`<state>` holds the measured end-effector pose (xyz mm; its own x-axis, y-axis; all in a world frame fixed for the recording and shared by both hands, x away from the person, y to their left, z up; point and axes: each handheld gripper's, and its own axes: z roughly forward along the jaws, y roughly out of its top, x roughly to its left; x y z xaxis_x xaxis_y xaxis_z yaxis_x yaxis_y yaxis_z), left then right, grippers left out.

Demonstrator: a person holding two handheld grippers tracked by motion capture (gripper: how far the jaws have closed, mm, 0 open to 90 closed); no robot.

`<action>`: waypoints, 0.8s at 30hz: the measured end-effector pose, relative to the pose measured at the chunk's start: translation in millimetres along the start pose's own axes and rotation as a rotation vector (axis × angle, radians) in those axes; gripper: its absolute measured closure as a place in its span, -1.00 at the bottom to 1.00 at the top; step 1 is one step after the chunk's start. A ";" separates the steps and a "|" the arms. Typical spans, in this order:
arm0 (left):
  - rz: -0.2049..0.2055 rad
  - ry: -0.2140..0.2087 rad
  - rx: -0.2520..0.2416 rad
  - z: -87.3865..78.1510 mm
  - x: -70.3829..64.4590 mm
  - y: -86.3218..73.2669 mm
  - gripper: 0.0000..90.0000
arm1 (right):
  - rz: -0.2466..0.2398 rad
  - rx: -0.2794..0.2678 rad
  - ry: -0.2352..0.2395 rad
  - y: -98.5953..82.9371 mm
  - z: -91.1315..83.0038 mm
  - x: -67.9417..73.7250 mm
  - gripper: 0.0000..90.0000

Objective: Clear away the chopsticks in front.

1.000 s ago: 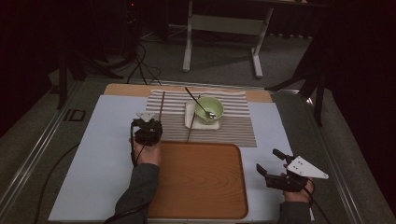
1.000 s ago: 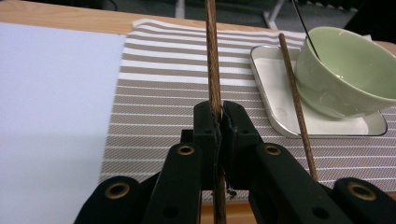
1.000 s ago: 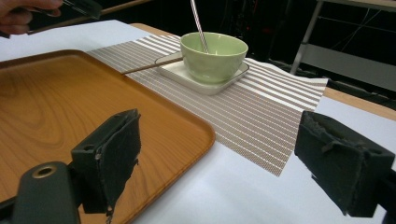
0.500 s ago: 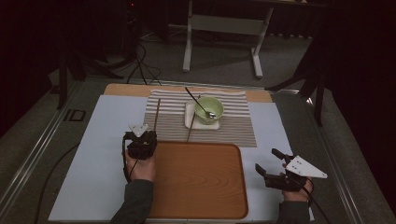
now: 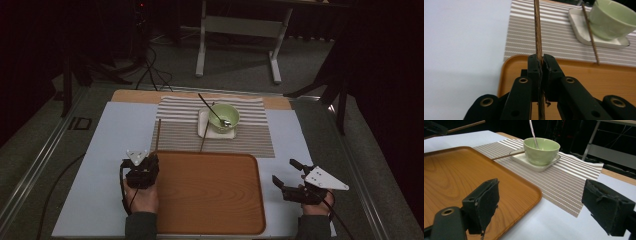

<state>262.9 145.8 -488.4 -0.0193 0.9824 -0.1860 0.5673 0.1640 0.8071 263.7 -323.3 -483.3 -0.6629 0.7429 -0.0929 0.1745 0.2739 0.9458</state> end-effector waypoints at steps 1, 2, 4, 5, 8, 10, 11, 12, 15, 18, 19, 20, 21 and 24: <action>-0.001 0.005 -0.002 -1.4 1.8 -1.6 0.90 | -0.001 0.000 0.000 0.1 0.2 0.1 -0.69; -0.001 0.005 -0.002 -1.4 1.8 -1.6 0.90 | -0.001 0.000 0.000 0.1 0.2 0.1 -0.69; 0.002 0.025 0.003 -7.2 7.1 -8.2 0.90 | -0.001 -0.001 0.001 0.1 0.5 0.0 -0.69; -0.002 0.029 0.002 -8.7 8.7 -9.9 0.90 | 0.000 -0.001 0.001 0.1 0.5 -0.1 -0.69; -0.010 0.035 0.006 -11.4 11.9 -14.1 0.90 | -0.002 0.000 0.001 0.2 0.8 0.1 -0.69; -0.007 0.043 0.016 -12.9 14.0 -20.4 0.90 | -0.001 0.001 0.001 0.3 1.0 0.4 -0.69; -0.011 0.043 0.021 -13.1 14.6 -22.6 0.90 | -0.001 0.002 0.001 0.4 1.0 0.5 -0.69; -0.009 0.043 0.024 -13.3 15.2 -24.9 0.90 | -0.001 0.002 0.001 0.4 1.1 0.5 -0.69; -0.014 0.046 0.033 -15.1 16.1 -31.6 0.90 | -0.001 0.001 0.001 0.5 0.9 0.4 -0.69; -0.020 0.046 0.038 -17.1 16.9 -38.0 0.90 | -0.001 0.001 0.000 0.4 0.9 0.4 -0.69; -0.021 0.045 0.042 -17.6 17.5 -40.0 0.90 | -0.001 0.001 0.000 0.4 1.0 0.4 -0.69; -0.021 0.045 0.042 -17.6 17.5 -40.0 0.90 | -0.001 0.002 0.000 0.4 1.1 0.5 -0.69; -0.022 0.045 0.052 -17.9 18.5 -43.9 0.90 | -0.002 0.002 0.000 0.5 1.1 0.6 -0.69; -0.024 0.046 0.058 -19.1 18.6 -48.8 0.90 | -0.002 0.003 0.000 0.6 1.0 0.7 -0.69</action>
<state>219.0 157.8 -520.5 -0.0703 0.9816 -0.1777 0.6127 0.1831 0.7688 264.1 -322.0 -483.1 -0.6635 0.7422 -0.0949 0.1749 0.2772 0.9448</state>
